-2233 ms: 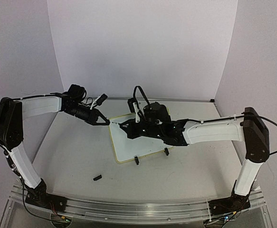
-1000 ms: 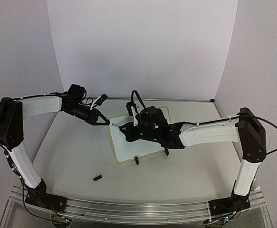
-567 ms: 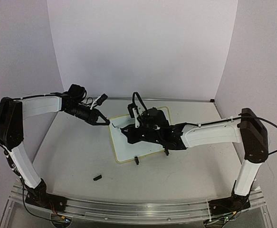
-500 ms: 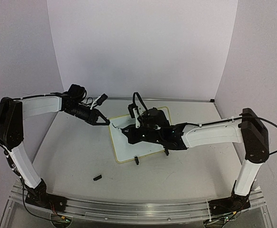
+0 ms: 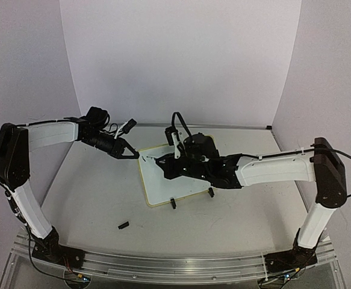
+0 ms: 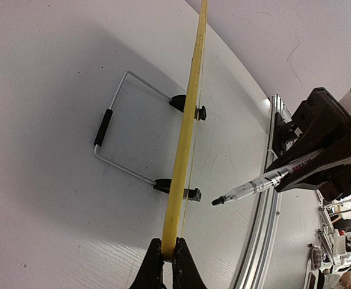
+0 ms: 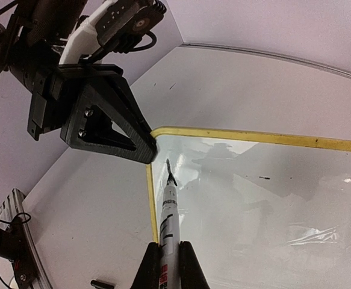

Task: Write a sentence on the whiteboard

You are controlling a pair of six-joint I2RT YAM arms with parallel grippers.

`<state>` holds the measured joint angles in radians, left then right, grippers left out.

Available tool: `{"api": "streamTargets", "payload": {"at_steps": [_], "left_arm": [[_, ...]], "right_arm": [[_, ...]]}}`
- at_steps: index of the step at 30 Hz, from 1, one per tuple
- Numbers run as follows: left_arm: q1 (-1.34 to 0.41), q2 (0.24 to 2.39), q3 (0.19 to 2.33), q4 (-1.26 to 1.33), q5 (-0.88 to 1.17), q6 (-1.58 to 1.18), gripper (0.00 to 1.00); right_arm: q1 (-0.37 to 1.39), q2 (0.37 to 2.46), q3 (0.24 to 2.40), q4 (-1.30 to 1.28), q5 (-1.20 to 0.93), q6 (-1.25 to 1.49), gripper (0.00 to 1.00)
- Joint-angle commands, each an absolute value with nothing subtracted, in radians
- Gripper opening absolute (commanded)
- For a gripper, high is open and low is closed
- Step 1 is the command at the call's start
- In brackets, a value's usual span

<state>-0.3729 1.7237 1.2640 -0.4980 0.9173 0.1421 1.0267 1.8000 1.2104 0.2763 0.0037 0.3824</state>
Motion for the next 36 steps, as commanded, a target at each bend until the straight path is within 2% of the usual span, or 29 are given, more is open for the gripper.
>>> {"api": "streamTargets", "payload": {"at_steps": [1, 22, 36], "left_arm": [[-0.382, 1.728, 1.307, -0.511, 0.904, 0.183, 0.00], [-0.385, 1.733, 1.309, -0.514, 0.909, 0.187, 0.00], [-0.388, 1.738, 1.313, -0.519, 0.910, 0.189, 0.00]], "right_arm": [[1.032, 1.813, 1.253, 0.299, 0.029, 0.372, 0.00], [1.032, 1.864, 1.279, 0.282, 0.099, 0.390, 0.00], [1.036, 1.851, 1.239, 0.272, 0.032, 0.383, 0.00]]}}
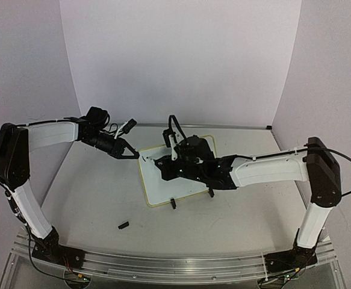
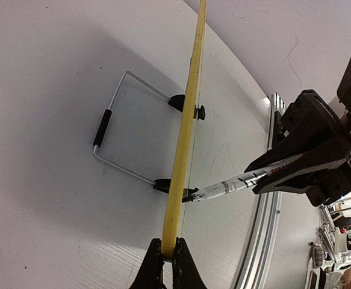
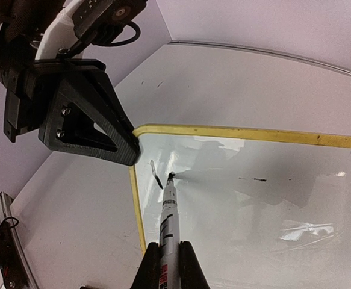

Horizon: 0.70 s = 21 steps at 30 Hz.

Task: Write a sentence on the whiteboard

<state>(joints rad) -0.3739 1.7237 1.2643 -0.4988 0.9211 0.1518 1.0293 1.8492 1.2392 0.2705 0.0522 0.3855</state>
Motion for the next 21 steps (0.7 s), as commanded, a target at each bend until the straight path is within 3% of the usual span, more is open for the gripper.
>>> {"api": "streamTargets", "payload": {"at_steps": [1, 21], "left_arm": [[-0.387, 1.738, 1.313, -0.519, 0.910, 0.189, 0.00], [-0.387, 1.737, 1.315, -0.523, 0.910, 0.190, 0.00]], "right_arm": [[1.037, 1.852, 1.240, 0.271, 0.029, 0.383, 0.00], [1.047, 1.859, 1.235, 0.267, 0.041, 0.399, 0.00]]}}
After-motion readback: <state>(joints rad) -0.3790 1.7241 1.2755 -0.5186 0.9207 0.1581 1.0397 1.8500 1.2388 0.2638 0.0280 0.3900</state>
